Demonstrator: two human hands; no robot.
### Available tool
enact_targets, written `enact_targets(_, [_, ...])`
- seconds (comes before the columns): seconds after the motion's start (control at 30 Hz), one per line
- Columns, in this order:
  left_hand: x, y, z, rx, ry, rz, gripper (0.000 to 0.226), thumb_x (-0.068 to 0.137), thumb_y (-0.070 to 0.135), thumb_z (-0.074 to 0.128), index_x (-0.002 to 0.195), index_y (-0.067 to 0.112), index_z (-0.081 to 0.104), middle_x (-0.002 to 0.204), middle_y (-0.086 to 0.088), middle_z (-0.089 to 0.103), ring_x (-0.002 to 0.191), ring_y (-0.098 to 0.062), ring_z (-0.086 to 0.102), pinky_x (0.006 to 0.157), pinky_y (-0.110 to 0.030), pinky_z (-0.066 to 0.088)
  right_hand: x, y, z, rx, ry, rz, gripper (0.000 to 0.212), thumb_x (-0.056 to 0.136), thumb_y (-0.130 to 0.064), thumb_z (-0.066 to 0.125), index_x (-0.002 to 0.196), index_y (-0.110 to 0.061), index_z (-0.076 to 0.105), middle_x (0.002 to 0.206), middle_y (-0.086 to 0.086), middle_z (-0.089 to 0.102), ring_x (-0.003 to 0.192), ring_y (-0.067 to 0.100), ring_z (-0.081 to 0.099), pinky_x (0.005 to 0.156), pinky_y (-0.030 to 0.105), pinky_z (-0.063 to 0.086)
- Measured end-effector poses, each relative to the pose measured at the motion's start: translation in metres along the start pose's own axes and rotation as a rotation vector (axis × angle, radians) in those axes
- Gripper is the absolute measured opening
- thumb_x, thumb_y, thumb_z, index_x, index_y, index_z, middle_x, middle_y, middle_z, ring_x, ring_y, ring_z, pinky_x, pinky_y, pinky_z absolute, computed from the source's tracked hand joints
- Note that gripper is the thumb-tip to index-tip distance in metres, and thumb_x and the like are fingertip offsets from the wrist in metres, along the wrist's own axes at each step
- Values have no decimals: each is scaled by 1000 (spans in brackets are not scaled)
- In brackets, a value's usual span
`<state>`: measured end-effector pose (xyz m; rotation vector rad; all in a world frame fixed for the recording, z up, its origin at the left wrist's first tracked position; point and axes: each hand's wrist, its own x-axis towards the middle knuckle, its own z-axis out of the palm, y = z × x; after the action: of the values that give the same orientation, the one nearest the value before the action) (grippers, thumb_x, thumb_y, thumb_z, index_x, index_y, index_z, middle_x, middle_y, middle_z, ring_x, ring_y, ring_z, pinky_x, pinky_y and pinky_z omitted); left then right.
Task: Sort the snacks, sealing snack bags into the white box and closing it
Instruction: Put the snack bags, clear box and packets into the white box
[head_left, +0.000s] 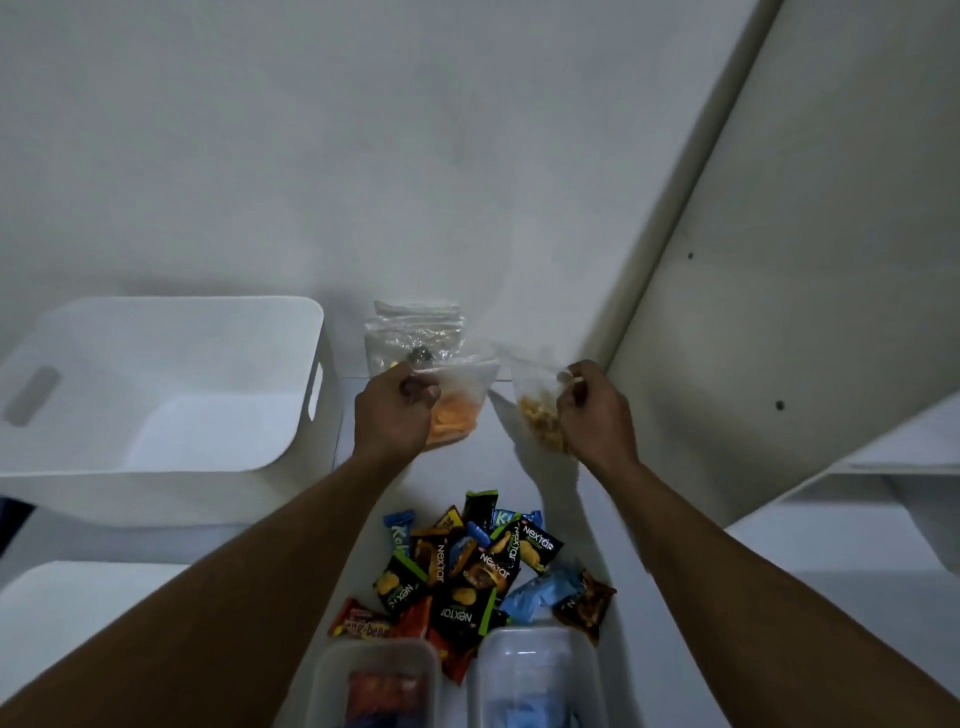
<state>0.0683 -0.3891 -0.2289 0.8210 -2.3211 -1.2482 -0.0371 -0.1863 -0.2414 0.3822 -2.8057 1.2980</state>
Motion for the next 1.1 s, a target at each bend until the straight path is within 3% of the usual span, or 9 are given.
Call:
enact_targets(0.17, [-2, 42, -35, -12, 17, 57, 5, 84, 21, 66, 85, 18, 71, 82, 3, 72, 83, -17, 65, 78, -32, 48, -3, -44, -37, 54, 20, -2, 10, 94, -20, 52, 87, -23, 58, 75, -7, 63, 67, 14, 59, 59, 25, 41])
enact_targets(0.23, [-2, 58, -54, -20, 22, 81, 6, 85, 21, 67, 84, 16, 71, 80, 2, 71, 78, -15, 63, 72, -26, 45, -4, -66, -50, 56, 19, -20, 13, 94, -23, 54, 83, -20, 60, 73, -7, 65, 63, 5, 60, 53, 21, 43])
enact_targets(0.33, [2, 81, -86, -47, 27, 94, 8, 85, 20, 69, 77, 18, 69, 74, 10, 67, 71, -3, 59, 63, -13, 39, -2, -102, -66, 67, 41, -51, 13, 90, -22, 56, 78, -17, 62, 71, -6, 67, 67, 6, 62, 59, 24, 47])
enact_targets(0.43, [10, 92, -123, -83, 10, 127, 11, 83, 17, 70, 74, 23, 67, 76, 11, 68, 77, -10, 64, 71, -21, 45, 0, -142, -77, 43, 41, -121, 8, 88, -19, 57, 81, -18, 61, 73, -9, 66, 66, -1, 59, 54, 17, 41])
enact_targets(0.53, [18, 99, -162, -143, 26, 159, 23, 82, 7, 70, 75, 29, 67, 85, 6, 73, 83, -19, 70, 81, -31, 54, 1, -181, -79, 75, 2, -180, 10, 92, -14, 54, 97, -21, 60, 81, -8, 65, 62, 1, 60, 49, 10, 39])
enact_targets(0.63, [28, 99, -199, -149, 47, 154, 29, 84, 3, 64, 74, 30, 68, 88, 6, 74, 77, -20, 70, 71, -25, 54, 1, -218, -73, 55, -46, -219, 25, 95, -11, 46, 107, -27, 60, 82, -7, 65, 59, 7, 59, 49, 14, 39])
enact_targets(0.73, [41, 89, -234, -153, 80, 120, 27, 79, 10, 67, 68, 35, 72, 83, 10, 73, 80, -19, 70, 75, -27, 53, 0, -251, -57, 62, -43, -228, 30, 92, -10, 42, 100, -23, 68, 94, -7, 69, 71, 12, 61, 62, 23, 44])
enact_targets(0.93, [62, 55, -294, -112, 46, 99, 6, 75, 26, 68, 74, 24, 73, 68, 5, 73, 78, -19, 72, 77, -39, 58, -3, -302, -10, 13, -49, -252, 17, 94, -25, 56, 85, -17, 67, 82, -2, 70, 80, 15, 64, 65, 25, 44])
enact_targets(1.1, [87, 16, -326, -79, -67, 50, 16, 72, 7, 70, 81, 21, 74, 75, 0, 75, 73, -20, 73, 74, -42, 59, -3, -328, 37, -14, -82, -278, 17, 95, -18, 53, 86, -16, 68, 85, -7, 69, 86, 16, 65, 64, 16, 42])
